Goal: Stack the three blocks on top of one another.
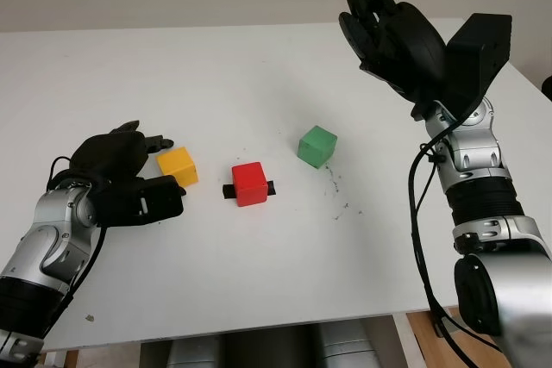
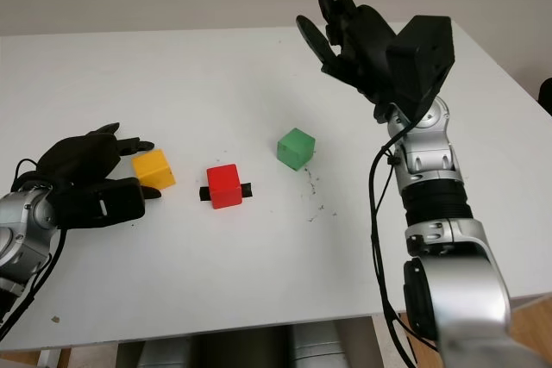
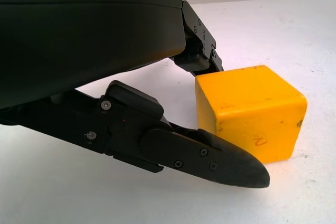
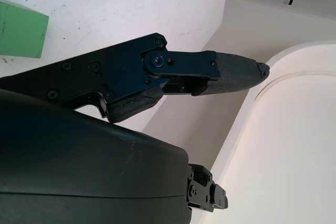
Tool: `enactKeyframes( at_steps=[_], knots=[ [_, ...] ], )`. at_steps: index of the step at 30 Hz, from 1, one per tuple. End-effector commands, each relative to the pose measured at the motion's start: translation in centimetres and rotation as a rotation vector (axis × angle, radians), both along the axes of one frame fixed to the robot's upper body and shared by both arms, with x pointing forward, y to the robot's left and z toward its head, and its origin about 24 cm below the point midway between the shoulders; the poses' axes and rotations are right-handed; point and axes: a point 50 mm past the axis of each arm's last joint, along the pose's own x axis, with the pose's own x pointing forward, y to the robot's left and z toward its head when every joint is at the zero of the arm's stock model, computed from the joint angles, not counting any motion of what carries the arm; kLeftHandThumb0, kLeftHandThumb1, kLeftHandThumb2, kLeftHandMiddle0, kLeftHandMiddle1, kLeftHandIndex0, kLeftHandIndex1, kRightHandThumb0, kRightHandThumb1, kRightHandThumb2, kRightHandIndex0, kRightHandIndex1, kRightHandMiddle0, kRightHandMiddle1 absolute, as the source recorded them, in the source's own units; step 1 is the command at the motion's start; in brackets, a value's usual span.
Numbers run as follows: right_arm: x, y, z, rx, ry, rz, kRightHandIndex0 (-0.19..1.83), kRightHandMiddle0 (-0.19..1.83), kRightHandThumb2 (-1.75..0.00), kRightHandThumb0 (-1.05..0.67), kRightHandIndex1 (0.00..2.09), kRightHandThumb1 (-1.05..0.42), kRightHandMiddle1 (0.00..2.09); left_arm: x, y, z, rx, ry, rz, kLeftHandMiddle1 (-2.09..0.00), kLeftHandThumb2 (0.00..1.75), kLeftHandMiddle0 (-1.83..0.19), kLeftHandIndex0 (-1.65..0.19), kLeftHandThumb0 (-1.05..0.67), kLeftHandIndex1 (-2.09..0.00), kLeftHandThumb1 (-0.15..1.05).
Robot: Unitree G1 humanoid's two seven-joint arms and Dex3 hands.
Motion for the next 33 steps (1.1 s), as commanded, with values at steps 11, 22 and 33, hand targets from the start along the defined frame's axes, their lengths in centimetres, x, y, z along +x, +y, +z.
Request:
enactKeyframes(
  at_steps=[11,22,33],
  knots=[
    [-0.2,0.2,-0.2,0.011,-0.009,-0.010,-0.19,-0.15,-0.41,-0.71,0.00,-1.05,0.05,0.2,-0.3,0.8,-0.018,-0.012,-0.017,-0.06,0.23,-0.12,-0.49,-0.91,-0.31,1.05],
    [-0.2,0.2,-0.2,0.007,-0.005,-0.020,-0.19,-0.14,-0.40,-0.73,0.00,-1.05,0.06,0.0,-0.8,1.1,-0.007,-0.049,-0.060,-0.06,0.13,-0.19,-0.29,-0.85,-0.92,1.05],
    [-0.2,0.2,0.1,0.004,-0.016,-0.025,-0.19,-0.14,-0.39,-0.75,0.00,-1.05,0.06,-0.3,-1.1,1.1,-0.011,-0.123,-0.107,-0.07,0.05,-0.38,-0.41,-0.52,-1.38,0.94]
  ],
)
